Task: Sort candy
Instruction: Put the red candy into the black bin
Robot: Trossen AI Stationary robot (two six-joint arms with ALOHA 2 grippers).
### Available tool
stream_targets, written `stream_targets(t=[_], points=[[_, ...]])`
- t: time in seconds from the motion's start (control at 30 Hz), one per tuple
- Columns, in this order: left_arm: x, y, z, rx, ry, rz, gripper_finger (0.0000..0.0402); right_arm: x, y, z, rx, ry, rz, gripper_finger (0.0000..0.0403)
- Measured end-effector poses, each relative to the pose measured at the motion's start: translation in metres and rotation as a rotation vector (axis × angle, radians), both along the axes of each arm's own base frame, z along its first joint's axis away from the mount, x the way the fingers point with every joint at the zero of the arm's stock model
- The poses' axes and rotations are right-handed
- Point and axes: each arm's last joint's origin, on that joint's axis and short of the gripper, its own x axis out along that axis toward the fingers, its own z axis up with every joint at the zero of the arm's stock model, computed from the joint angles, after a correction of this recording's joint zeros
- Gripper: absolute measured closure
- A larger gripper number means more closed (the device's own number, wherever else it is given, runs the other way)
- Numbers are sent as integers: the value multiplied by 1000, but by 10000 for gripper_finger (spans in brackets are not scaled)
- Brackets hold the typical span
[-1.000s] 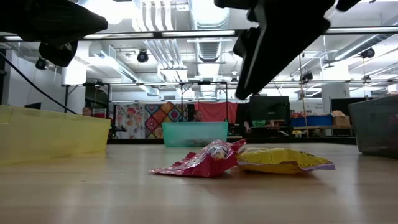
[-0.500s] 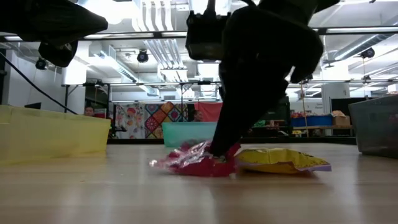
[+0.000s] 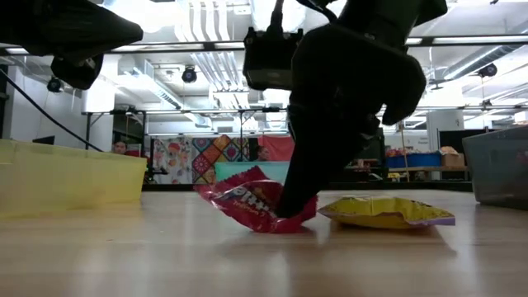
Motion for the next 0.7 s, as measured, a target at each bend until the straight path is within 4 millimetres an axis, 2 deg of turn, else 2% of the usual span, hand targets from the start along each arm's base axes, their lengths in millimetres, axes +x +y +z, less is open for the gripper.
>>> stream_targets(t=[0.2, 0.4, 0.53, 0.7], points=[[0, 0, 0, -58, -8, 3, 402, 0, -1, 16, -7, -58, 26, 391], [3, -5, -10, -75, 26, -82, 394, 3, -5, 27, -140, -152, -20, 393], [4, -8, -17, -67, 51, -85, 357, 7, -7, 33, -240, -246, -71, 393], [6, -9, -27, -74, 74, -67, 292, 18, -5, 45, -241, -367, -62, 394]])
